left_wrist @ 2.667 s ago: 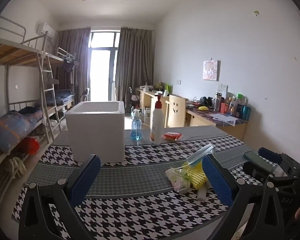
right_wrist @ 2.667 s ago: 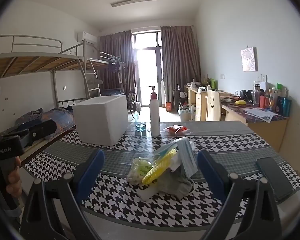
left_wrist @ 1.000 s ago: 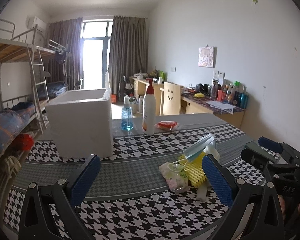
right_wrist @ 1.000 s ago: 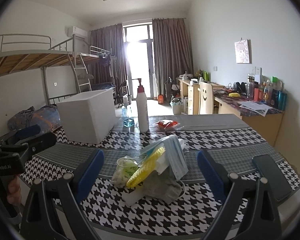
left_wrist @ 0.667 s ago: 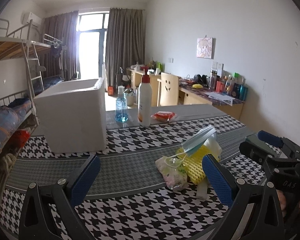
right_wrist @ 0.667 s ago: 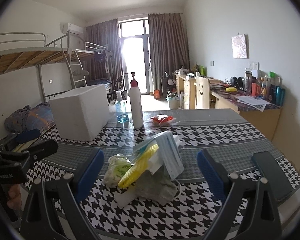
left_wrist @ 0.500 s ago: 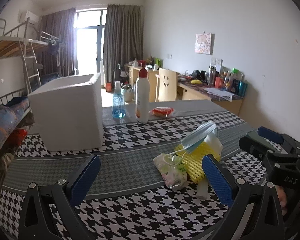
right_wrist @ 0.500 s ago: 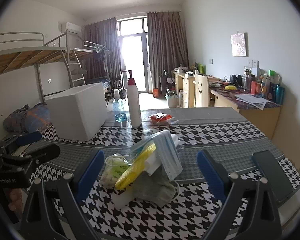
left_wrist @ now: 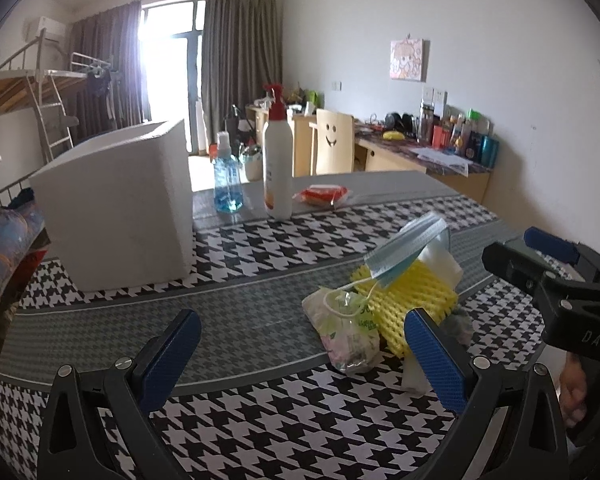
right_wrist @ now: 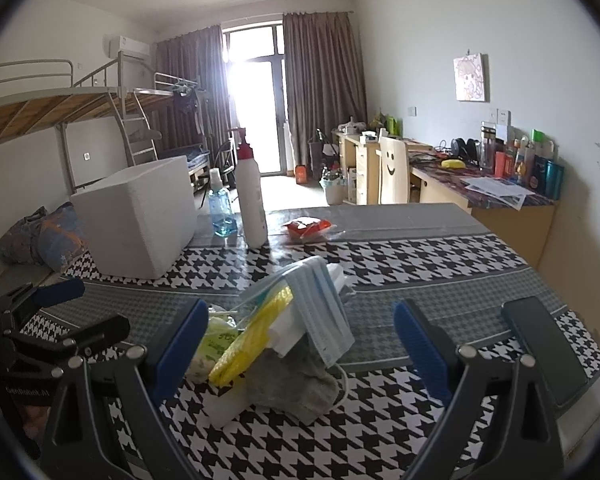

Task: Organize soft objects
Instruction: 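Close left gripper on the green-printed clear bag while right gripper grasps the blue face mask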

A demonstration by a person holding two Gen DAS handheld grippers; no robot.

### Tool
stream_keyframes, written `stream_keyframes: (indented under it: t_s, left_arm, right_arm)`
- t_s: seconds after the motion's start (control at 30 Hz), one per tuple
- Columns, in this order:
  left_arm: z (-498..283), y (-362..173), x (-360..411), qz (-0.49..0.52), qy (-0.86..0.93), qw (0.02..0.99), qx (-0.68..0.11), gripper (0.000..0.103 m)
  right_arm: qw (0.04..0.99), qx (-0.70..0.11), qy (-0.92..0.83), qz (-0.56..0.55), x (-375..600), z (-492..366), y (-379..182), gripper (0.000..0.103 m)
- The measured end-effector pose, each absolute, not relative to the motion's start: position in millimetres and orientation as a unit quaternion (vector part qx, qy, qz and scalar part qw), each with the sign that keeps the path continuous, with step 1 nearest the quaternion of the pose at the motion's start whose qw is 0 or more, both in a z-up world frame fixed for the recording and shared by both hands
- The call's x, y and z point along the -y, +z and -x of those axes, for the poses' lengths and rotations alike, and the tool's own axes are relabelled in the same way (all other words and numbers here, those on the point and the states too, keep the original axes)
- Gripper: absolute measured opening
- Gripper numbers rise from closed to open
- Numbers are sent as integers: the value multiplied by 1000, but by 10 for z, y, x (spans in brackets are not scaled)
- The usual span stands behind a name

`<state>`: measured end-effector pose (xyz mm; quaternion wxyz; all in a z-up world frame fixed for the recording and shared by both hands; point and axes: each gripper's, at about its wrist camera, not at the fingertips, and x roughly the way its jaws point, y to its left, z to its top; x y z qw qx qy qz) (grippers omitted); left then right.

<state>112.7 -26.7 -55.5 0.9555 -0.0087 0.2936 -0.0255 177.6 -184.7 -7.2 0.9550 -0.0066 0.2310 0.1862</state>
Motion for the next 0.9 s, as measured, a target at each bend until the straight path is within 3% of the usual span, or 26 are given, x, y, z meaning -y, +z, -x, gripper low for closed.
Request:
stream_keyframes:
  t_s: [0.83,0.9]
  left_arm:
    - [-1461,-888,404,4,-40,930,-365,102]
    - [-1477,-901,418,2,-43,929,-367,102]
  right_arm:
    - [949,-262,176,14,1788,-2063,-199,96]
    - [947,-267,178,10,1795,-2104,-208,89]
